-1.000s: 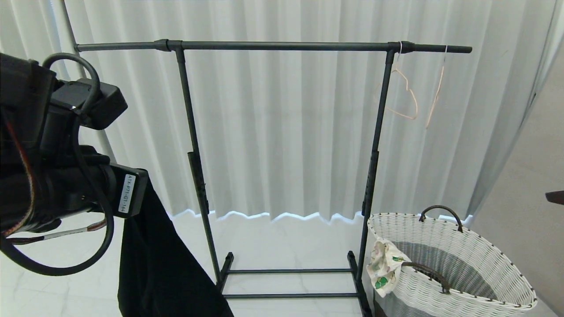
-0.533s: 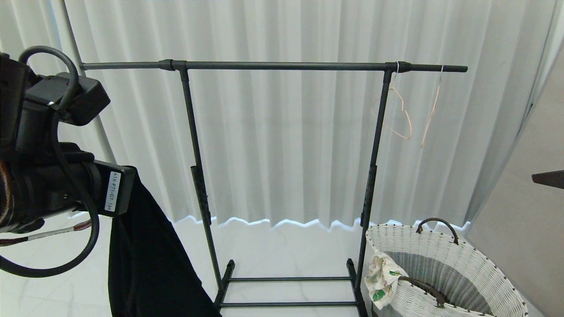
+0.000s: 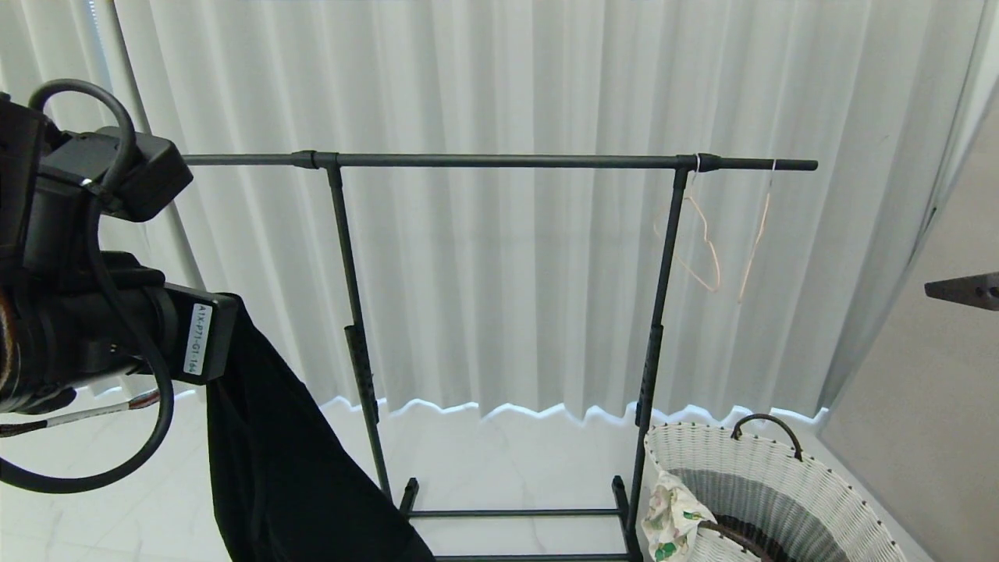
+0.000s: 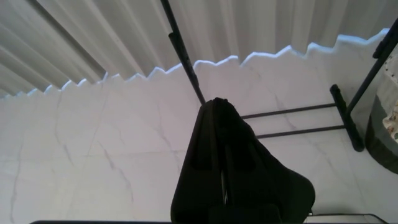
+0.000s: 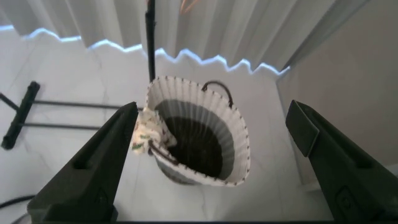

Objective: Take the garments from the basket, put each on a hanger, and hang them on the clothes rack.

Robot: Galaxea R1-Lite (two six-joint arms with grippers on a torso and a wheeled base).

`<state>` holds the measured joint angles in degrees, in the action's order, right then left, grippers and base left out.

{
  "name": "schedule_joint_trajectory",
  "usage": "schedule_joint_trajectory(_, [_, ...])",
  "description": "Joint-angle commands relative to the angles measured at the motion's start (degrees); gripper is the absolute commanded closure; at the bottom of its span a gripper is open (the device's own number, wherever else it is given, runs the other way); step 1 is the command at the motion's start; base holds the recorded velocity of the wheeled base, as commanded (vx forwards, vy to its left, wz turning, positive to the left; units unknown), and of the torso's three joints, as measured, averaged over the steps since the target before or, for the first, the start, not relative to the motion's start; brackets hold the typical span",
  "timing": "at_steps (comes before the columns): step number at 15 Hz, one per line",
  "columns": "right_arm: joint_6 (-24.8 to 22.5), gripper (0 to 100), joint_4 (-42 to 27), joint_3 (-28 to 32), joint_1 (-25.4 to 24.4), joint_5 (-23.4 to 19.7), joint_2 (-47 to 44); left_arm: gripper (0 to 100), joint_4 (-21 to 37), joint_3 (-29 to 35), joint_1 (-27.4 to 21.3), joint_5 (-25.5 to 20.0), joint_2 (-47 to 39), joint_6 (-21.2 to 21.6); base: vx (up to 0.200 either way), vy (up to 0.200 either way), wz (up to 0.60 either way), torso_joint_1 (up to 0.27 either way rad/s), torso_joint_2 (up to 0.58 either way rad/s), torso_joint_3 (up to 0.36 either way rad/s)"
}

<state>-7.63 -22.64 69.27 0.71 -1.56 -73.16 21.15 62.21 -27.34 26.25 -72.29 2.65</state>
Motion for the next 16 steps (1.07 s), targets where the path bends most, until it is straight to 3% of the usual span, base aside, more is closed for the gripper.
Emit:
schedule_joint_trajectory(1, [0.0,0,1.2,0.1,0.0,0.0,-2.0,100,0.0,0.2,0.0,0.1,0.0,0.0,0.0,0.0,0.0,0.217,-0.5,-0.286])
schedule_joint_trajectory(12, [-0.3,0,2.9,-0.7,-0.1,0.2,-1.5,100,-0.1,0.0,-0.2,0.0,1.9,0.2,0.0,0.0,0.0,0.226,-0.49,-0.266])
schedule_joint_trajectory(16, [-0.3,0,2.9,-0.5,-0.1,0.2,-1.0,100,-0.2,0.1,-0.8,0.1,2.1,0.2,0.0,-0.2,0.0,0.034,-0.07,-0.033])
